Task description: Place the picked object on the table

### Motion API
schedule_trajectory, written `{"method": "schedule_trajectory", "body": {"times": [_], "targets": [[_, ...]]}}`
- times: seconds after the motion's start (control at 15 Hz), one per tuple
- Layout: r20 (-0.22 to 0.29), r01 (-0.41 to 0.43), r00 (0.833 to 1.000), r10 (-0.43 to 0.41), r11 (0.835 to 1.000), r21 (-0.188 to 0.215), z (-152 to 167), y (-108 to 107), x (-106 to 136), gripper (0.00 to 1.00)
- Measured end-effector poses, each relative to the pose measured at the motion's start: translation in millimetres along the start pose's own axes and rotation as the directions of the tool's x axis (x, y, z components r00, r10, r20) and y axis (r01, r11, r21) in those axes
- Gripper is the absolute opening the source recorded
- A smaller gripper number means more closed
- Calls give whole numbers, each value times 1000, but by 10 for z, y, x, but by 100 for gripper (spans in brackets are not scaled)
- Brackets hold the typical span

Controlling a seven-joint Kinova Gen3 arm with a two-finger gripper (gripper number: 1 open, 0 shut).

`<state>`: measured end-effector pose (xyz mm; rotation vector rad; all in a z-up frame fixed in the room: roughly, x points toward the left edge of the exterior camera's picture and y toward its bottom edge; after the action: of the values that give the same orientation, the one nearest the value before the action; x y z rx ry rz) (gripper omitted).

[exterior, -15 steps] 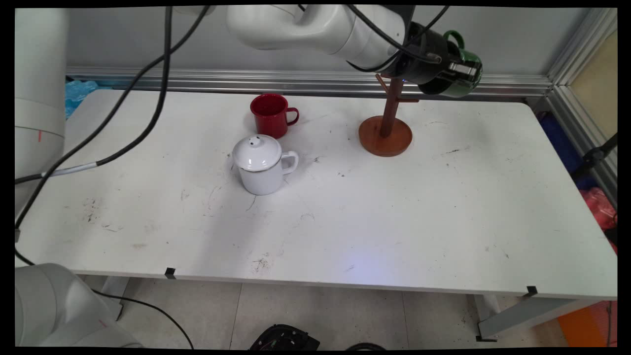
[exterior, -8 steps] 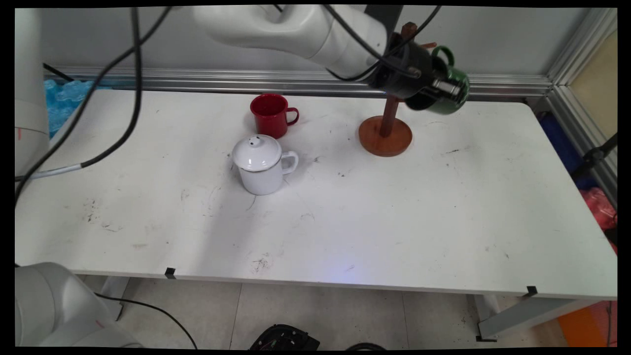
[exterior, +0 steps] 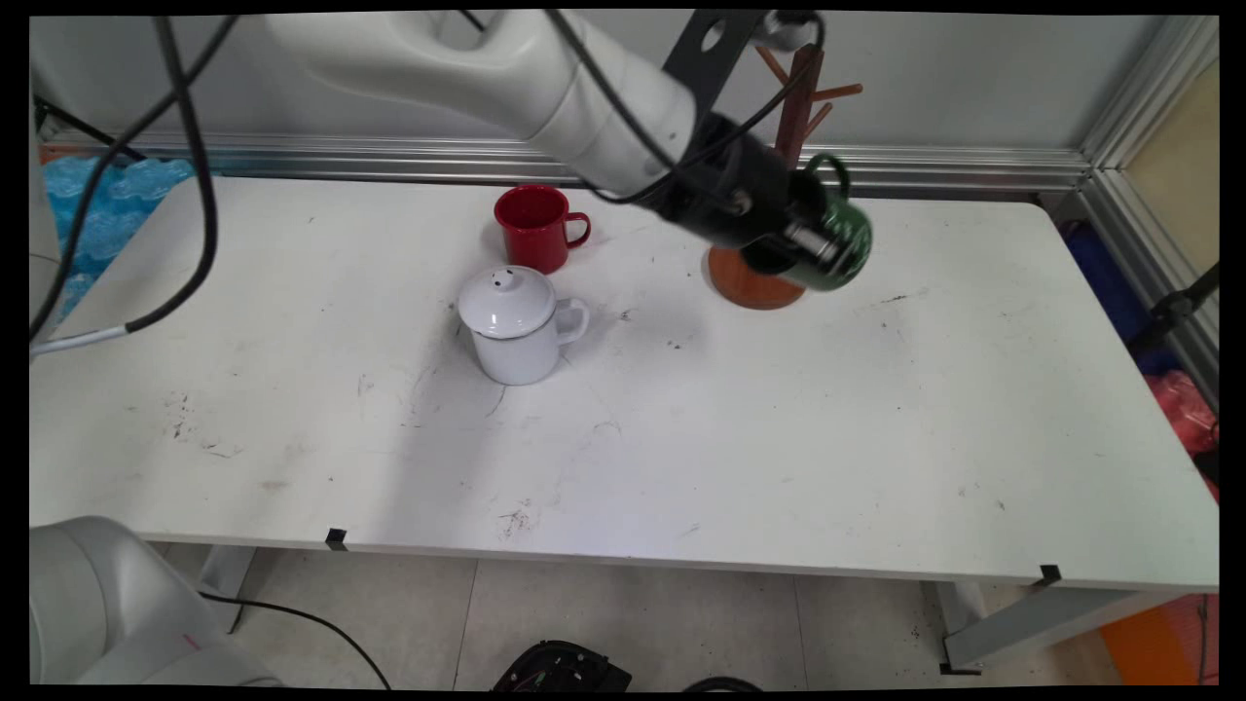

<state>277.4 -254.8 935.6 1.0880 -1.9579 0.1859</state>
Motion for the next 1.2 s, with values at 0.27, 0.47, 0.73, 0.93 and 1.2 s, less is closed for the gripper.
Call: {"method": "schedule_trajectory", "body": {"times": [0.27,0.47,0.73,0.93,1.2], "targets": [[78,-27,997,28,1000,-5,-148,17,-184,0],[137,-46,990,47,999,-7,-254,15,-320,0],[223,-73,972,72,997,-6,-403,-7,-514,0],[278,-84,957,79,996,8,-492,-27,-637,0],[358,-92,931,73,995,36,-596,-47,-817,0]]}}
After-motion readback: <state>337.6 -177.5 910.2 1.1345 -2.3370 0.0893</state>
